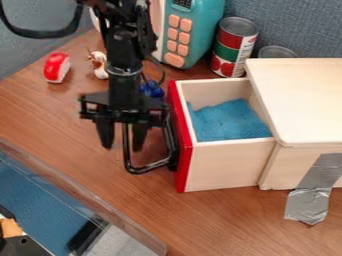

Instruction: Open the drawer

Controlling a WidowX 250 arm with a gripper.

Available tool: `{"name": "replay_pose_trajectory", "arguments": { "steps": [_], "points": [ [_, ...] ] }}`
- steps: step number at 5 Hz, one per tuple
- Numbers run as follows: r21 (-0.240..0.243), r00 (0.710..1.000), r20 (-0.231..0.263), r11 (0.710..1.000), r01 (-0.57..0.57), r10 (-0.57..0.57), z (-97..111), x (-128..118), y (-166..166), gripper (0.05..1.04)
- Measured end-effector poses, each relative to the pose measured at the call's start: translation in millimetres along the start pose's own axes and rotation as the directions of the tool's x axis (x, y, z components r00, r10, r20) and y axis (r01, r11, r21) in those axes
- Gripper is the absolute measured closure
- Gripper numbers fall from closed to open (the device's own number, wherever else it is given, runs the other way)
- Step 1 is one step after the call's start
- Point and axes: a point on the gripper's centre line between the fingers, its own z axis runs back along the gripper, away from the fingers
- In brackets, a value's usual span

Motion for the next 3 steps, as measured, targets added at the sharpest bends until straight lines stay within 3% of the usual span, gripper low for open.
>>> {"name": "replay_pose_trajectory", "arguments": {
  "steps": [1, 3],
  "points": [
    [0.011, 0.994, 0.074, 0.996, 0.085, -0.086, 32.0, -0.4, -1.6, 0.088],
    [0.098, 0.925, 0.23, 0.953, 0.288, -0.303, 130.7, -26.5, 21.4, 0.083]
  ]
}}
